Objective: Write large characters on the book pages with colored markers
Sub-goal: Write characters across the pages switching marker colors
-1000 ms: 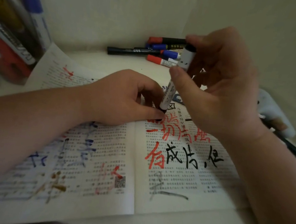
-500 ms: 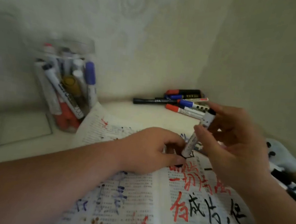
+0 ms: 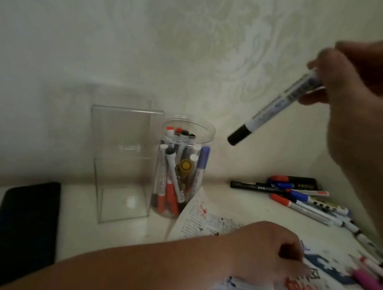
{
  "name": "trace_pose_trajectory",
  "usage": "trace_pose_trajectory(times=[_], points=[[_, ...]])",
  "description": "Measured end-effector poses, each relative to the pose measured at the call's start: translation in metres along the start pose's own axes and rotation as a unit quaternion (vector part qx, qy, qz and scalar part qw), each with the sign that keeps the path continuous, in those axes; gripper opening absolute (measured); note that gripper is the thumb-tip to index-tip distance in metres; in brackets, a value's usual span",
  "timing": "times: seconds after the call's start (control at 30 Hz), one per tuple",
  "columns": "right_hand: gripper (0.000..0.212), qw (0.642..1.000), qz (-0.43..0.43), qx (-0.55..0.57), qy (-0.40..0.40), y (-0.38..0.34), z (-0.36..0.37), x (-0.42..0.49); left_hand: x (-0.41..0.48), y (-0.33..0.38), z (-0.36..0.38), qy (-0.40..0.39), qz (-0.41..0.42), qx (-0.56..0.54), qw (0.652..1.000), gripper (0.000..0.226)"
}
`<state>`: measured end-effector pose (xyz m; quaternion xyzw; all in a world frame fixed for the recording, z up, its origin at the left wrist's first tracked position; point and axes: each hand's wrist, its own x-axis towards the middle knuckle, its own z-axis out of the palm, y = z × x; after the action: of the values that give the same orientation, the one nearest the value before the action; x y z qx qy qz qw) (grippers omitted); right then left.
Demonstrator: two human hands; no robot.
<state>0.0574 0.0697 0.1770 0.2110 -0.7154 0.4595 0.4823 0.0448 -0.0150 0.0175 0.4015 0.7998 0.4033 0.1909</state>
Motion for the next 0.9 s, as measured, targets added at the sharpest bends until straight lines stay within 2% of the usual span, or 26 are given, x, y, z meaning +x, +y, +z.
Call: trace_pose_trajectory(times=[0.03,0.1,0.17,0.23,0.3,0.37,0.47,0.57,0.63,0.73,0.8,0.9], points=[[0.016,0.999,-0.037,0.008,-0.012,-0.009,0.015,0.004,0.000,0.000,0.001,-0.003,-0.001,0.003,1.000,0.020],[0.012,0.997,-0.069,0.002,-0.028,-0.020,0.045,0.009,0.000,-0.001,0.002,-0.004,0.007,0.008,1.000,0.019],[0.013,0.997,-0.052,-0.011,-0.047,-0.017,0.068,0.010,0.000,-0.002,0.003,0.002,0.019,0.013,1.000,0.018],[0.011,0.991,-0.012,-0.057,-0.121,-0.005,0.083,0.006,0.001,-0.005,0.003,0.016,0.026,0.016,0.999,0.016],[0.012,0.966,0.036,-0.106,-0.233,0.005,0.091,-0.005,0.002,-0.006,0.004,0.016,0.027,0.014,0.999,0.021],[0.023,0.943,0.022,-0.136,-0.304,0.011,0.091,-0.013,0.002,-0.007,0.004,0.009,0.029,0.016,0.999,0.024],[0.025,0.928,-0.006,-0.179,-0.327,0.005,0.085,-0.004,0.003,-0.007,0.003,0.008,0.036,0.027,0.999,0.021],[0.018,0.905,-0.040,-0.194,-0.376,0.000,0.085,-0.004,0.005,-0.008,0.005,0.005,0.036,0.027,0.999,0.020],[0.027,0.889,-0.047,-0.216,-0.402,0.002,0.090,-0.010,0.004,-0.008,0.006,0.002,0.032,0.027,0.999,0.024],[0.047,0.877,0.017,-0.221,-0.426,0.014,0.090,-0.011,0.003,-0.006,0.004,0.000,0.036,0.033,0.999,0.025],[0.061,0.857,-0.022,-0.249,-0.450,0.018,0.088,-0.014,0.002,-0.005,0.003,-0.001,0.039,0.033,0.999,0.024],[0.068,0.810,-0.077,-0.318,-0.487,0.017,0.083,-0.017,0.002,-0.005,0.003,-0.004,0.030,0.025,0.999,0.022]])
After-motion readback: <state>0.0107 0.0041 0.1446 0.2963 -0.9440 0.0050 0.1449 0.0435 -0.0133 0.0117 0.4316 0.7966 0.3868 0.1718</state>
